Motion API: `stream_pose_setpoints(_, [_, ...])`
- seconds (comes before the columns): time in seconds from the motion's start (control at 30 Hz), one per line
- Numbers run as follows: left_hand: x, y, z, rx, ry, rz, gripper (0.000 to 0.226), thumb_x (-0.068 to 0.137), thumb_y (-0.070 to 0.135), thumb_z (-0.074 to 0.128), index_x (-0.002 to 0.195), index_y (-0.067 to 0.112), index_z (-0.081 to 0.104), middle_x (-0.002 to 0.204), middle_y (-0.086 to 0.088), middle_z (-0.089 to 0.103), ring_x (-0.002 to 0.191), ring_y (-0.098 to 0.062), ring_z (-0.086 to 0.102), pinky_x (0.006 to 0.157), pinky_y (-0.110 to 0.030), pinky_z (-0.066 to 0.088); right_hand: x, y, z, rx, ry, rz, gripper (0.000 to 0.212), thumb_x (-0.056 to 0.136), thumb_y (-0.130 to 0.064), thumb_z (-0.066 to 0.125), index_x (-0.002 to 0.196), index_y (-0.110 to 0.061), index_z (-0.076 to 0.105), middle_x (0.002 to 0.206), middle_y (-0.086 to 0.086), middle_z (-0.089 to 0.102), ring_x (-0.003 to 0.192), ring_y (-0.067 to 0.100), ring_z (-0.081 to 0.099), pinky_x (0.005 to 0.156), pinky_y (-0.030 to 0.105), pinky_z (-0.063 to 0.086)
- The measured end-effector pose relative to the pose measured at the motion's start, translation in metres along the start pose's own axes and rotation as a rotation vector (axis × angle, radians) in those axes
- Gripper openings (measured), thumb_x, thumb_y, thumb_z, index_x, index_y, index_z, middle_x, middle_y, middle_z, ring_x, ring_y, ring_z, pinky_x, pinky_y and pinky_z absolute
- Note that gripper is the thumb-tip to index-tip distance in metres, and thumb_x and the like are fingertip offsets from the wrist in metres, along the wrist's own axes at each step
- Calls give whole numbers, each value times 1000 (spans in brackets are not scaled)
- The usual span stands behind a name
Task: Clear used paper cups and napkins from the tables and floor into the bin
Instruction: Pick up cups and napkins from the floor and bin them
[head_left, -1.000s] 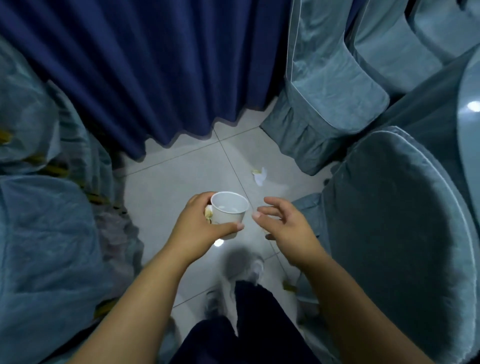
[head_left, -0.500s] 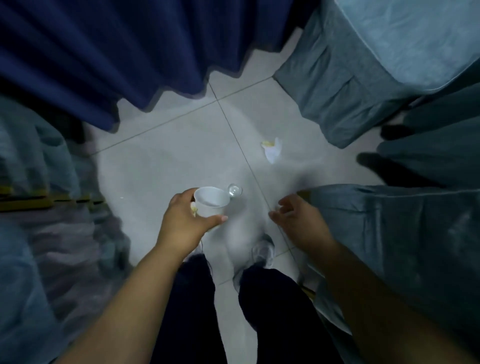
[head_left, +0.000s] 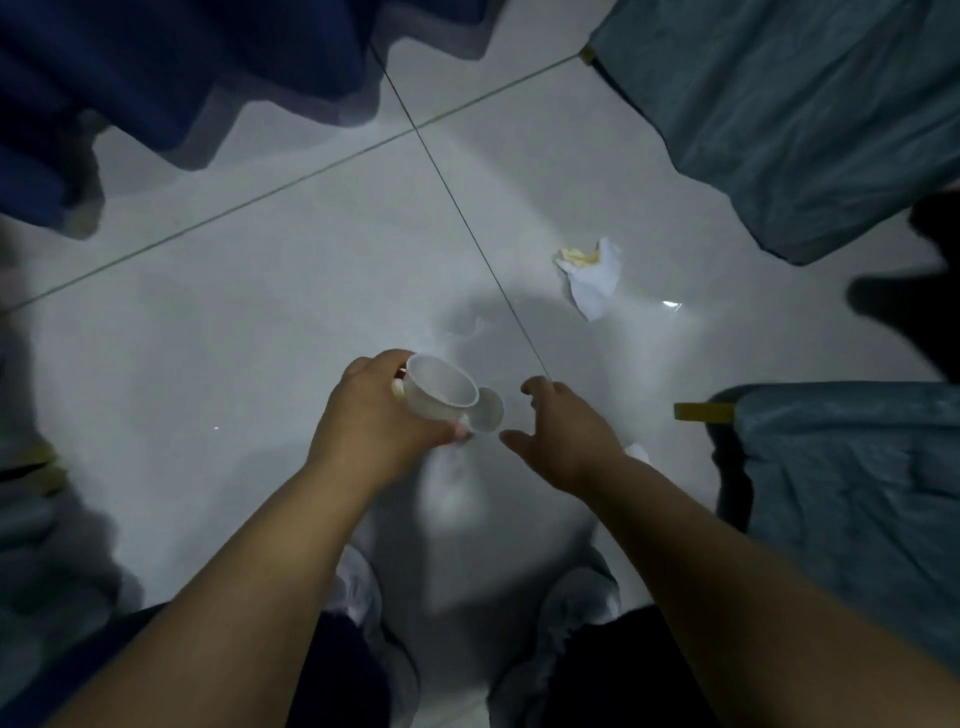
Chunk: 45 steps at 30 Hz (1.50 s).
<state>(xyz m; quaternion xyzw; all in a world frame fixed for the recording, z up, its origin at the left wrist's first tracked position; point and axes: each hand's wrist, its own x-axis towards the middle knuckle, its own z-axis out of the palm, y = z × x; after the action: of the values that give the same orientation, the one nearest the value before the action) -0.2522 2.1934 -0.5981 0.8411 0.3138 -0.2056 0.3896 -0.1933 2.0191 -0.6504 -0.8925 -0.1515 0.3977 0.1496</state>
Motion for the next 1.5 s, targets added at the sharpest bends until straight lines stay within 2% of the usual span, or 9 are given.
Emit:
stream_pose_setpoints(0.27, [93,-4,-6,286,39,214,71,57,37,84,121,26,53,113,0,50,92,-16,46,74,-27,36,91,12,79,-385,-60,-196,99,77,-37,74,149,-20,7,151,15,18,133,37,31,105,48,36])
stream_pose_setpoints(0.4, [101,-16,6,338,-76,237,65,57,32,84,115,27,54,110,-1,50,92,-18,49,74,-27,36,102,14,96,-390,-20,-203,84,81,-26,71,145,-17,18,144,15,30,124,35,41,97,44,43])
stream_pose_setpoints(0.53, [102,-29,7,371,-109,234,63,58,33,83,114,30,53,107,0,54,95,-21,52,73,-29,39,98,18,85,-173,34,-94,73,83,-29,69,141,-17,26,137,11,38,115,30,50,89,36,47])
stream_pose_setpoints(0.73, [108,-34,-3,390,-107,209,64,58,39,83,114,34,54,104,4,55,98,-20,54,73,-29,40,87,0,-2,438,296,86,71,75,-65,59,130,-22,47,126,5,43,104,22,54,87,32,46])
stream_pose_setpoints(0.83, [107,-28,-4,333,-94,257,65,56,43,83,114,37,54,105,8,53,96,-18,55,71,-27,39,68,-18,-35,699,398,-79,27,77,-63,58,91,-40,57,92,-14,59,81,5,59,65,22,50])
stream_pose_setpoints(0.93, [108,-20,-2,244,-93,300,64,51,46,83,109,41,57,100,13,54,91,-14,56,69,-26,42,59,-31,-43,759,315,-178,6,84,-47,60,83,-44,55,84,-25,59,78,-7,57,59,11,44])
stream_pose_setpoints(1.2, [106,-7,2,217,-128,390,76,53,50,84,122,41,53,109,13,54,95,-10,54,75,-28,49,75,-18,-30,529,13,-159,68,82,-38,68,141,-39,35,130,-22,41,115,0,42,70,5,37])
stream_pose_setpoints(1.37, [107,-5,6,198,-138,392,76,53,53,82,122,40,53,109,13,54,96,-11,54,79,-31,49,71,0,-40,800,-116,-111,72,75,-44,71,139,-36,40,138,-19,47,119,7,49,92,27,46])
stream_pose_setpoints(1.5, [107,-6,11,164,-112,366,84,55,52,83,129,39,45,117,14,49,100,-9,50,79,-28,42,84,45,-29,782,116,235,58,85,-38,63,135,-14,47,129,7,57,107,21,57,94,41,49])
